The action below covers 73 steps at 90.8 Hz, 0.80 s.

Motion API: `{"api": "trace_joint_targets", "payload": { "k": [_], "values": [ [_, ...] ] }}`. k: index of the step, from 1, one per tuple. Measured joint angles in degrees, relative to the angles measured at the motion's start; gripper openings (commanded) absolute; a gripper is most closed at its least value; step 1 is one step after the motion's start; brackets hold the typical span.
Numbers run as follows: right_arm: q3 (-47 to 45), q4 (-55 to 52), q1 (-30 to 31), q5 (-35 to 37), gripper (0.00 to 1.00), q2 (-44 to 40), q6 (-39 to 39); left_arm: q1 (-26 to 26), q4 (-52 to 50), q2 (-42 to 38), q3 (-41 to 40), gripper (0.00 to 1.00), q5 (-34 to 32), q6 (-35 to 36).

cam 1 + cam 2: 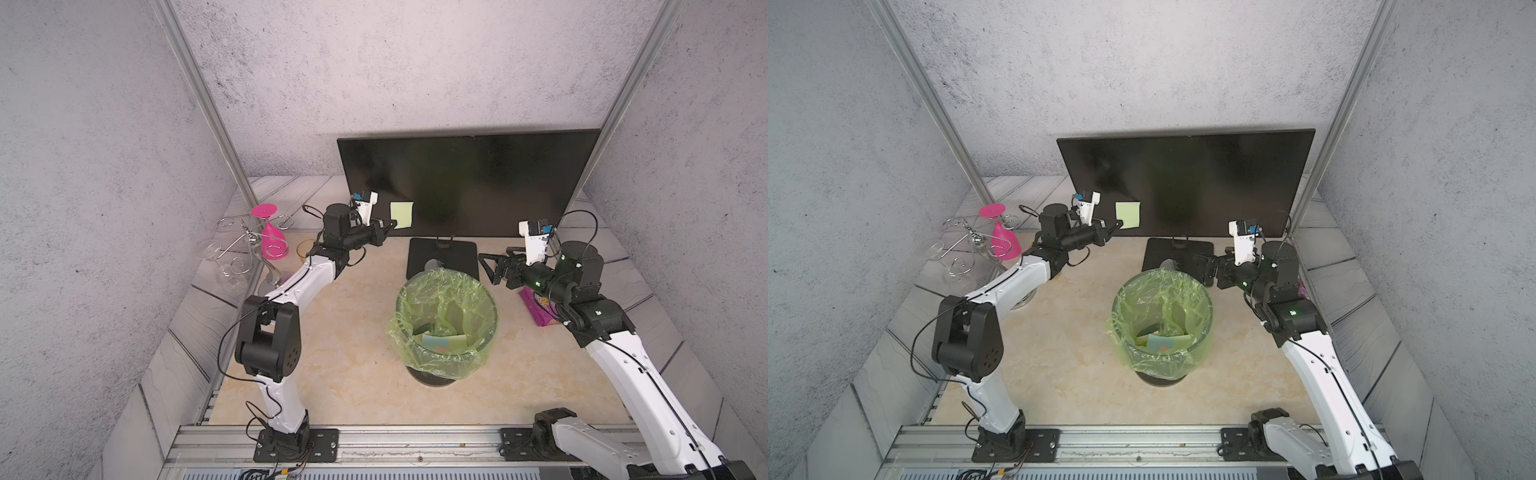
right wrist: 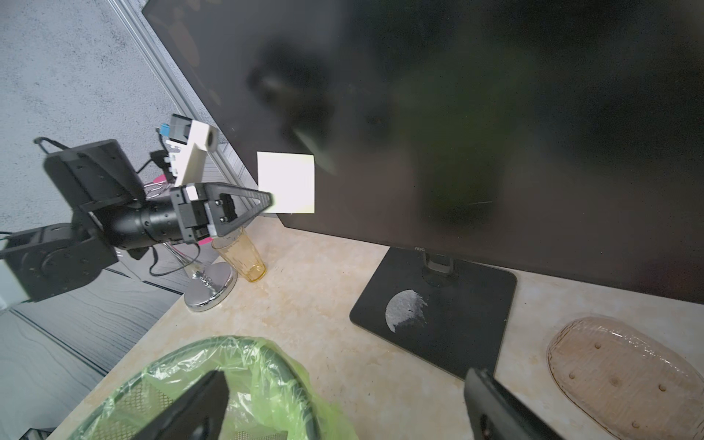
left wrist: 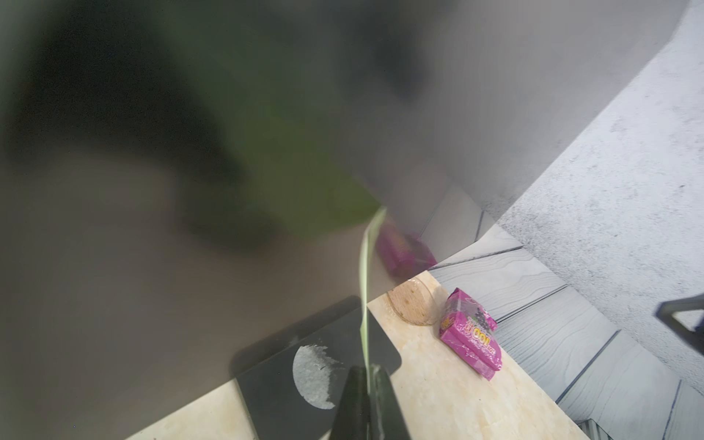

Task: Remove the sticky note from the monitor
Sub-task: Tear off the sticky note from the monitor, then place the sticky note in the trash bin.

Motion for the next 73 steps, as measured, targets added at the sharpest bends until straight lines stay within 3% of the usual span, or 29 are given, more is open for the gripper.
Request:
{"api": "trace_joint_targets", "payload": {
  "k": [22,54,68,73],
  "values": [
    [0.00,0.33,0.00,-0.98,0.99,0.00,0.81,-3.28,-7.52,-14.14,-3.58,0.00,-1.60,2.12],
    [0.00,0.00,0.00,-0.79,0.99,-1.33,0.96,-19.78,-26.75,-30.10,-6.47,0.00,-3.98,11.28],
    [0.00,-0.59,0.00,-0.50,0.99,-2.64,0.83,-23.39,-33.97,-31.36,-9.49,0.13,-4.70,13.88],
    [0.00,-0.63,0.00,-0.52,0.99,-2.82,0.83,-23.87,-36.02,-31.23,-10.05,0.24,-4.87,14.05]
  ]
}}
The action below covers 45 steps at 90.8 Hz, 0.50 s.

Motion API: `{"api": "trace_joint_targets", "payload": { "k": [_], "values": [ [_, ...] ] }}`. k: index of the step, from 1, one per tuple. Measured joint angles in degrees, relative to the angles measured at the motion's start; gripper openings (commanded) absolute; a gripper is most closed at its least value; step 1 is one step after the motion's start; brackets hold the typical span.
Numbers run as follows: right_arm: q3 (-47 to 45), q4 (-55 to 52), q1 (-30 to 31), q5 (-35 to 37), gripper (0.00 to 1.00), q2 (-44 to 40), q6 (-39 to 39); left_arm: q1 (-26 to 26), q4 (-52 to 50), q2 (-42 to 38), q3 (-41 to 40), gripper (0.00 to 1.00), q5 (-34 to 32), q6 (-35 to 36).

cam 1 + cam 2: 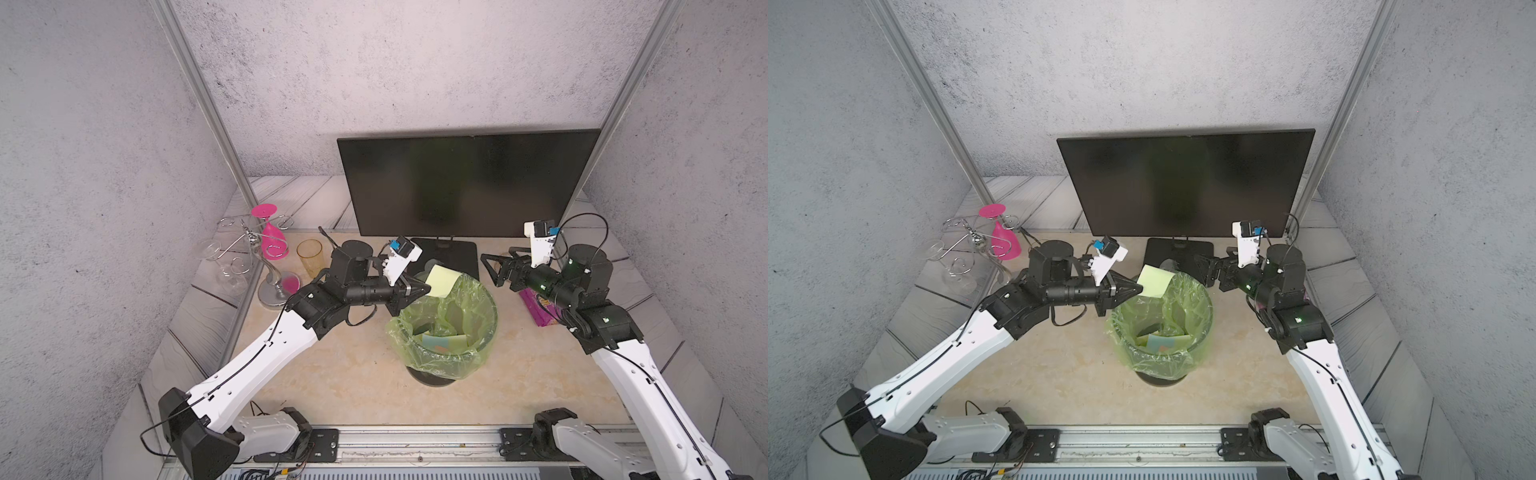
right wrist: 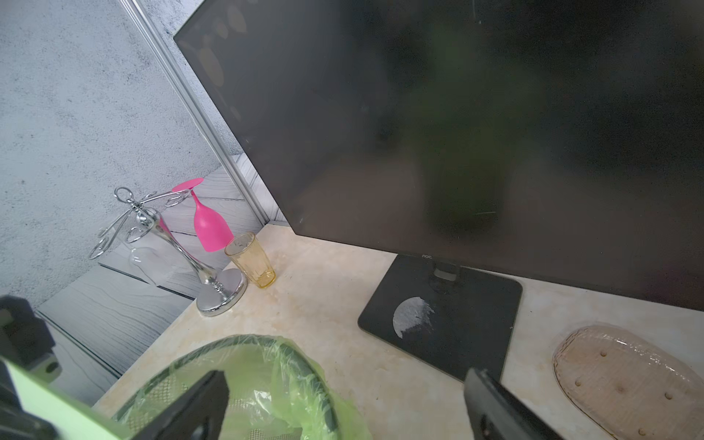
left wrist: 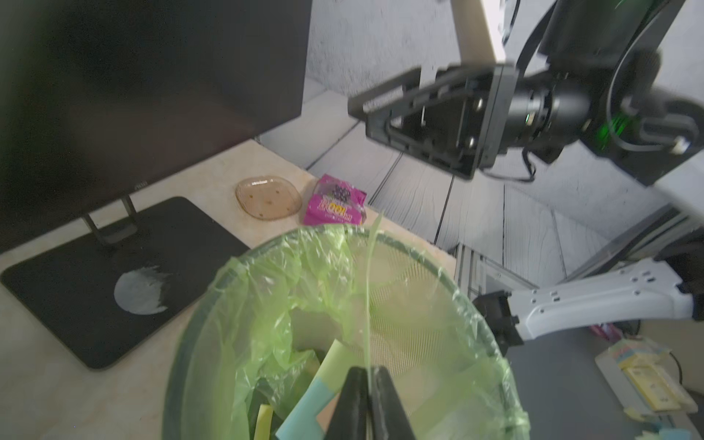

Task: Remove the sticky note from the monitor
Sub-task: Place the sticky note in the trash bin.

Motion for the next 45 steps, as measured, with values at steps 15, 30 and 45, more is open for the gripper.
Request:
{"api": "trace_joint_targets", "payload": {
  "k": [15,30,45],
  "values": [
    [0.00,-0.04,0.00,-1.68,0.99,-0.04,0.48,-0.09,-2.64,0.13,0.59,0.48,-0.44,1.14],
    [-0.22,0.20,0.00,-6.47,0.99,-0.07,2.14,0.17,-5.27,0.15,5.09,0.68,-2.12,3.58],
    [-0.57,-0.90,0.00,-5.27,0.99,-0.61,3.41,6.38,-5.97,-0.66,7.91,0.87,-4.96,5.09]
  ]
}}
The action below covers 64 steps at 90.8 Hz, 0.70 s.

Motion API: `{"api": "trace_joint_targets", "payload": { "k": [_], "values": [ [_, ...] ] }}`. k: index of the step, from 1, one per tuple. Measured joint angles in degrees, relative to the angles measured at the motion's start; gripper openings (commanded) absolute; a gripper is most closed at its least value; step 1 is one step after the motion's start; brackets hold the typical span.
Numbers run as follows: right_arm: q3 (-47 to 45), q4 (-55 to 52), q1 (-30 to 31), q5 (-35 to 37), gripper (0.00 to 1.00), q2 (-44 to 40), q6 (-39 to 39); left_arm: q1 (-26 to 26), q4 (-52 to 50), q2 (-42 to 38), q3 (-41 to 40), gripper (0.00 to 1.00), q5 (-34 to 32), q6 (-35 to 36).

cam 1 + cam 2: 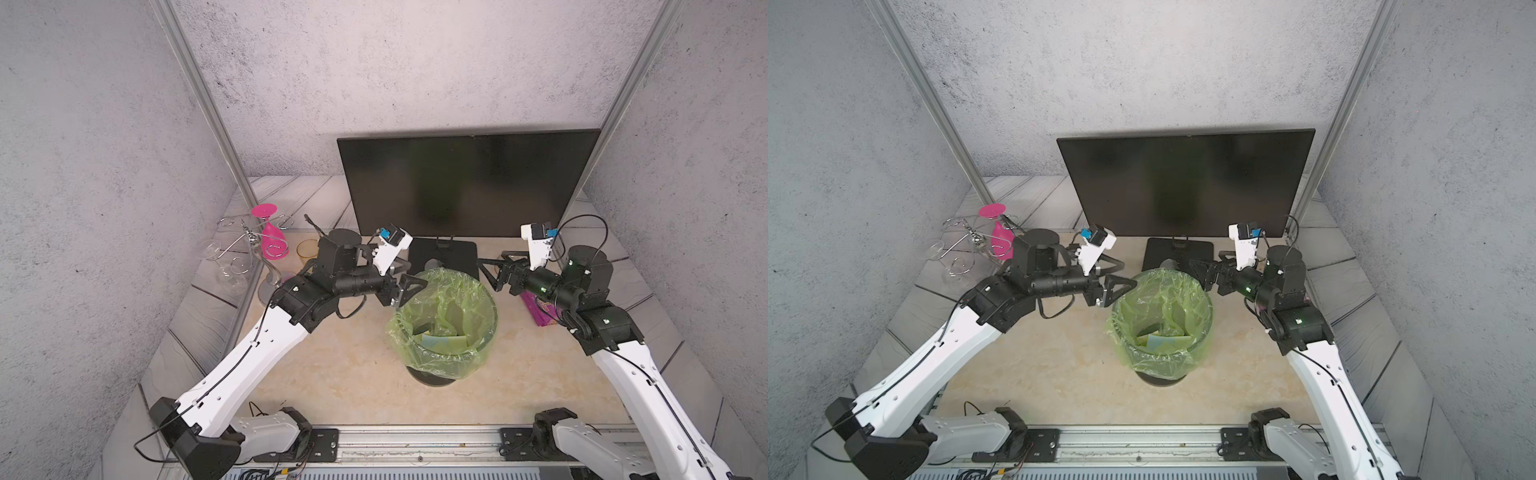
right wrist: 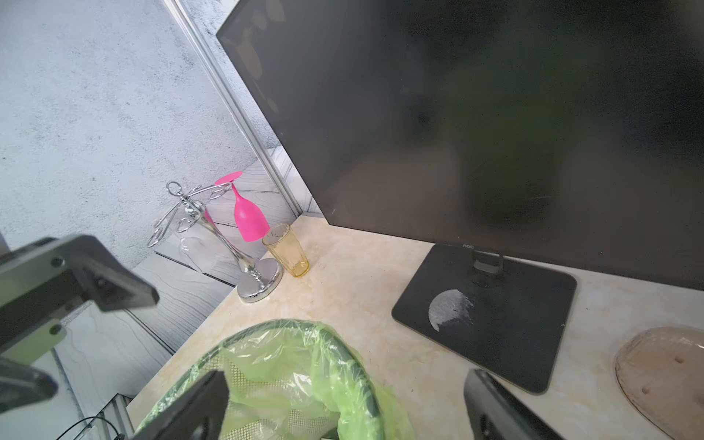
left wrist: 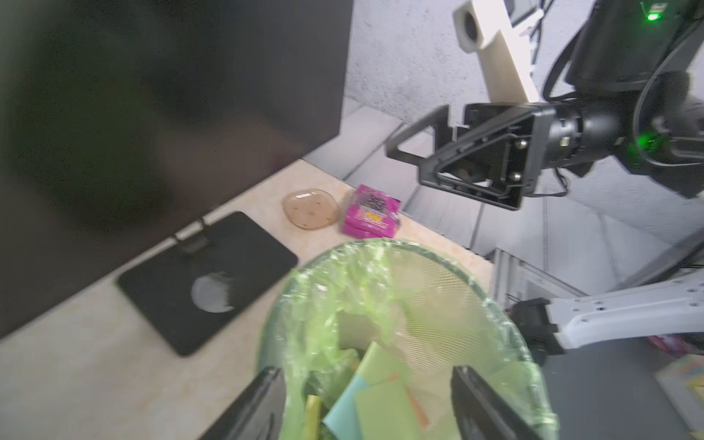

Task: Remove the sticky note from the monitor
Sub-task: Place the sticky note in the trash bin, then reset both arms

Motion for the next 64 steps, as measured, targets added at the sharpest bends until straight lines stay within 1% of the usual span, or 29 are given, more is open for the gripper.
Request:
{"api": "trace_joint_targets", "payload": {
  "k": [7,16,22,27,35,43,55,64],
  "values": [
    [-0.02,-1.42,0.00,3.28,0.99,-0.50,0.00,6.32,-0.02,-0.33,0.00,0.91,-2.27,-0.55],
    [-0.11,-3.28,0.00,10.54,0.99,-1.11,-0.63,14.45,0.28,-0.33,-0.35,0.95,-6.51,-2.23],
    [-0.59,-4.22,-0.13,16.39,0.99,-1.44,-1.60,19.02,0.87,-0.33,-1.51,0.96,-10.93,-3.39],
    [-1.31,-4.42,-0.52,20.65,0.99,-1.46,-2.45,21.99,1.49,-0.22,-3.34,0.97,-16.20,-4.07],
    [-3.63,-3.85,-1.75,27.69,0.99,-1.14,-3.89,25.20,2.69,0.33,-7.93,0.98,-24.22,-4.96],
    [-7.02,-1.79,-3.28,33.29,0.99,0.33,-4.92,27.91,5.16,0.98,-14.84,0.98,-29.92,-5.77],
    [-13.92,4.00,-5.44,38.29,0.99,4.63,-5.62,30.88,10.58,1.79,-25.59,1.00,-34.62,-6.67],
    [-19.17,9.14,-6.12,39.93,0.99,7.89,-5.73,32.02,15.91,2.89,-31.34,1.00,-35.36,-6.64]
  ]
}}
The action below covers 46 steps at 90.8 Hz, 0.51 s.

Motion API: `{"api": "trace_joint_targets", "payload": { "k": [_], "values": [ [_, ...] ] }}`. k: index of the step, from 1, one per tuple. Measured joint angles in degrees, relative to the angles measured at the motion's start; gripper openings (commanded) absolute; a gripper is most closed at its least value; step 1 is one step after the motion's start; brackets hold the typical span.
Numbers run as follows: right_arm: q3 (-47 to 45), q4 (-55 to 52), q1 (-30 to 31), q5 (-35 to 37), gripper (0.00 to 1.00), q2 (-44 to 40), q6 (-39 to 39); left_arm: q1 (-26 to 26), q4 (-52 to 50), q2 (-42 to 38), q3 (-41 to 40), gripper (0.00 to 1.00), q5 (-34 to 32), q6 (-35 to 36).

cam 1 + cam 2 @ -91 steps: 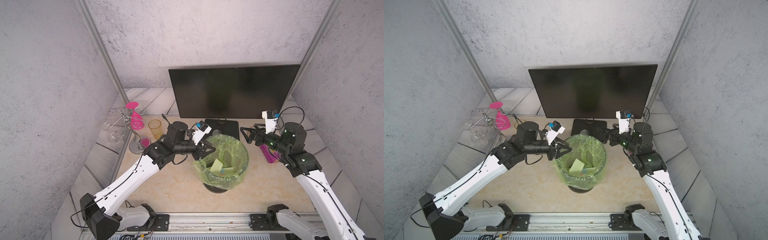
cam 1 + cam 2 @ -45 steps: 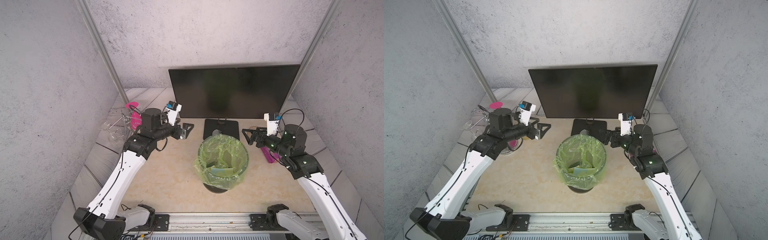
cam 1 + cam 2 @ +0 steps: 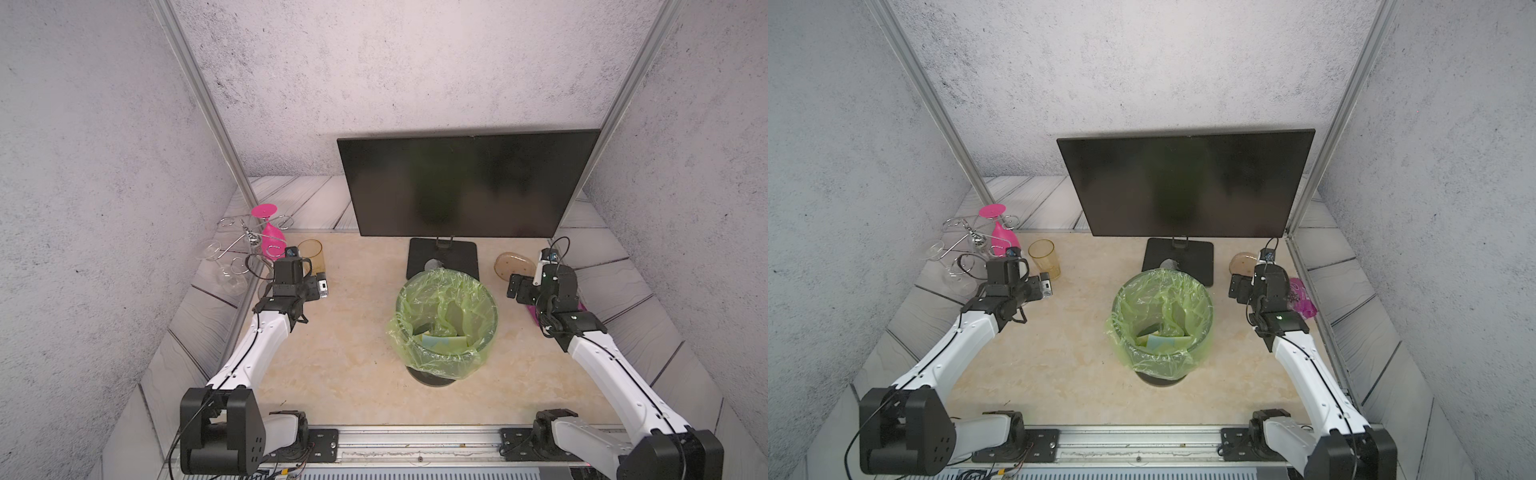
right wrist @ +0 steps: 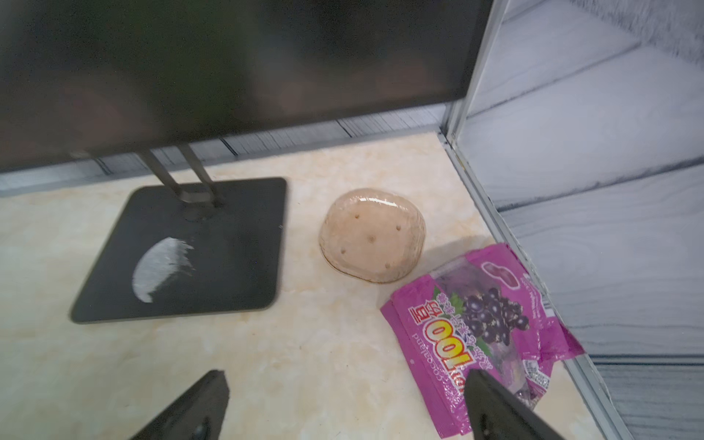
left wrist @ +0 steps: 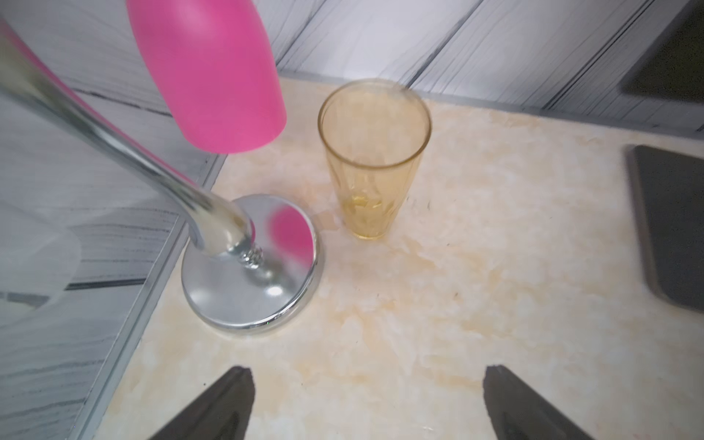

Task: Remove the sticky note from the monitor
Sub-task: Reset both arms

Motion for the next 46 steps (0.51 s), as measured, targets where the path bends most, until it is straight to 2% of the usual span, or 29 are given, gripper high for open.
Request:
{"api": "trace_joint_targets", "payload": {
  "k": [17,46],
  "values": [
    [-8.00,11.93,-0.28,2.27,0.99,5.38,-1.25,0.46,12.79,4.66,-6.60,1.00,1.95,1.95],
    [-13.88,30.53,-2.71,1.81,0.99,14.58,-5.33,3.19,26.97,10.32,-13.03,1.00,5.86,5.57]
  ]
}}
